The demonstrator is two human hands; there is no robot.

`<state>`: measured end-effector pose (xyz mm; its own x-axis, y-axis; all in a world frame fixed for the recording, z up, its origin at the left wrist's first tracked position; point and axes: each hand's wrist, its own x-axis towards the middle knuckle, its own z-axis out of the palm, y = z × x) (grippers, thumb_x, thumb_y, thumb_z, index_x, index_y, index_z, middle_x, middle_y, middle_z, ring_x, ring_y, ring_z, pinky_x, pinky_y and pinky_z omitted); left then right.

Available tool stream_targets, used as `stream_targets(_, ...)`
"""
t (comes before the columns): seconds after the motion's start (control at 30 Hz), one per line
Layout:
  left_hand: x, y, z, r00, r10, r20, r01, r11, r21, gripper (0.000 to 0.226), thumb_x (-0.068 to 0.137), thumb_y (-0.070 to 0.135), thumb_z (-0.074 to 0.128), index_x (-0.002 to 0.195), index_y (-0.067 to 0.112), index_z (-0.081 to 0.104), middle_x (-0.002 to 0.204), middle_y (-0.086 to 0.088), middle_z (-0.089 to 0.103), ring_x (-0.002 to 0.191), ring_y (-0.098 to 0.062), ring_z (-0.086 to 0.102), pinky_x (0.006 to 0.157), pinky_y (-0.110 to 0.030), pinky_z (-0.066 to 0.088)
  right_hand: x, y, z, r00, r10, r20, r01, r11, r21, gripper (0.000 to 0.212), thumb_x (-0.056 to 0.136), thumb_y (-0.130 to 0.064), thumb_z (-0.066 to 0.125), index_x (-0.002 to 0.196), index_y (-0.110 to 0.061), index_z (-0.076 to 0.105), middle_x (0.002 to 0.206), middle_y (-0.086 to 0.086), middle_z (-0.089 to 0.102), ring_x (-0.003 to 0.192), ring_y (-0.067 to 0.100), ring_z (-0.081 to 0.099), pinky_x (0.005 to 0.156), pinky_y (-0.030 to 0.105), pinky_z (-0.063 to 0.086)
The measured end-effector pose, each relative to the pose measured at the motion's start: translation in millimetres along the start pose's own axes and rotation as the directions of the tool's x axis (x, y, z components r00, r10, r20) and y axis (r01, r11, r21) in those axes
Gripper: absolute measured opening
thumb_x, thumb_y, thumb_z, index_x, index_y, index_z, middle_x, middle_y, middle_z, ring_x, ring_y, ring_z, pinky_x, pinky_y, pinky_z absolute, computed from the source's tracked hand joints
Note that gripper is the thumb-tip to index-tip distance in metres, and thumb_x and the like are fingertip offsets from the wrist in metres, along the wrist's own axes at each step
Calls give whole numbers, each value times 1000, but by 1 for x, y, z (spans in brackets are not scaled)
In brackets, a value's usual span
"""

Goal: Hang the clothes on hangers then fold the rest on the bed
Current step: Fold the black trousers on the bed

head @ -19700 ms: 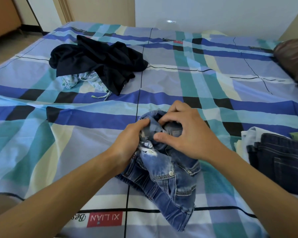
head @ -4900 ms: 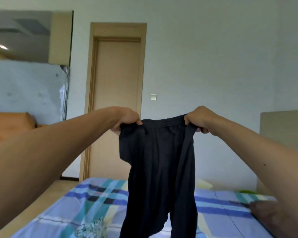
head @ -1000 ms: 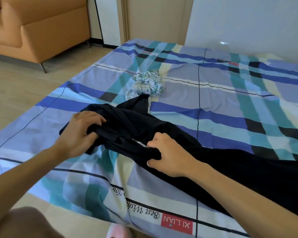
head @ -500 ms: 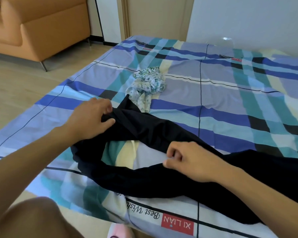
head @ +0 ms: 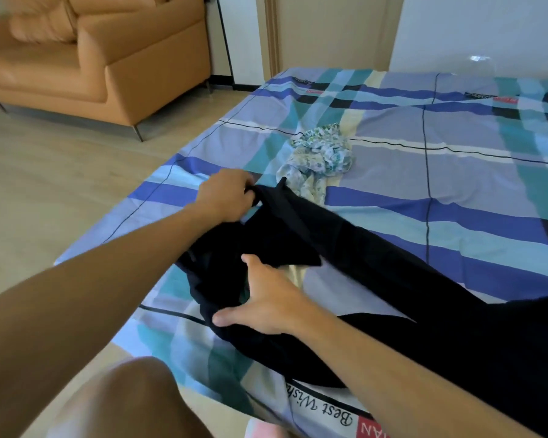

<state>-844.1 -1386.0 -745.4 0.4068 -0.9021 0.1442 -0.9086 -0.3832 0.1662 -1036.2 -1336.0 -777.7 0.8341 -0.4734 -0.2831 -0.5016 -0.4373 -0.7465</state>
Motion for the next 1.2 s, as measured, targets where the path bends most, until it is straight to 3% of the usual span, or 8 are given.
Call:
stream_targets(0.1, 41, 21, -33, 986, 3, -167, 1, 1000, 23, 22, 89, 21, 52, 107, 18, 65, 103, -10, 67, 99, -36, 61, 72, -38, 43, 13, -4, 11, 998, -69, 11, 69, 998, 4, 64, 87, -22, 68, 146, -24, 45, 126, 8, 60, 124, 24, 52, 99, 36, 49)
stream_targets(0.23, 58, 43, -50, 993, 117, -2, -117, 991, -58, 45, 88, 25, 63, 131, 19, 51, 121, -8, 62, 110, -32, 58, 91, -45, 49, 10, 0, 12, 986, -164, -37, 165, 986, 24, 26, 87, -13, 51, 108, -20, 66, 105, 6, 69, 105, 24, 59, 82, 30, 47)
stream_targets(0.4, -20, 37, -34, 802, 519, 296, -350, 810, -472, 27, 91, 41, 60, 93, 15, 66, 88, 0, 70, 82, -18, 66, 81, -34, 54, 2, 17, -1, 986, -86, -144, 108, 981, 159, 26, 84, -1, 45, 63, -17, 47, 61, -1, 52, 56, 15, 48, 52, 30, 32)
stream_targets(0.53, -76, 1, -30, 665, 410, 624, -183, 900, -396, 32, 77, 41, 82, 92, 17, 66, 73, 15, 65, 63, -2, 58, 59, -19, 47, -9, 35, -23, 957, 104, -272, 15, 915, 403, 12, 74, -7, 44, 72, -1, 54, 57, 2, 40, 48, 14, 37, 50, 26, 25)
stream_targets(0.83, -65, 7, -125, 821, 355, 447, -387, 922, -20, 11, 83, 35, 73, 86, 27, 66, 75, 10, 66, 71, 0, 59, 67, -25, 45, -52, 37, -90, 930, 177, -323, 22, 848, 529, 24, 64, -1, 42, 82, 13, 49, 75, 9, 40, 69, 26, 35, 63, 35, 23)
stream_targets(1.03, -109, 8, -59, 625, 109, 773, -524, 793, 312, 39, 79, 62, 68, 98, 29, 62, 95, 9, 67, 99, -21, 62, 98, -37, 41, -64, 44, -67, 983, 8, -185, 4, 998, 63, 16, 84, -4, 56, 80, -17, 64, 66, -8, 63, 61, 6, 59, 58, 21, 42)
stream_targets(1.1, -111, 3, -43, 571, 41, 820, -333, 924, 186, 58, 72, 86, 57, 88, 30, 60, 87, 14, 61, 87, -13, 57, 90, -35, 42, -65, 59, -54, 993, -11, -119, 7, 999, -32, 8, 87, -15, 62, 95, -16, 64, 85, -3, 65, 83, 16, 64, 73, 28, 46)
stream_targets(1.2, -98, -8, -28, 824, 181, 537, -97, 979, -181, 77, 67, 95, 39, 75, 20, 55, 75, 11, 57, 73, -11, 57, 77, -34, 49, -60, 75, -59, 968, 48, -248, -20, 993, 115, 28, 86, -26, 69, 113, -24, 62, 95, -3, 63, 82, 12, 60, 84, 35, 52)
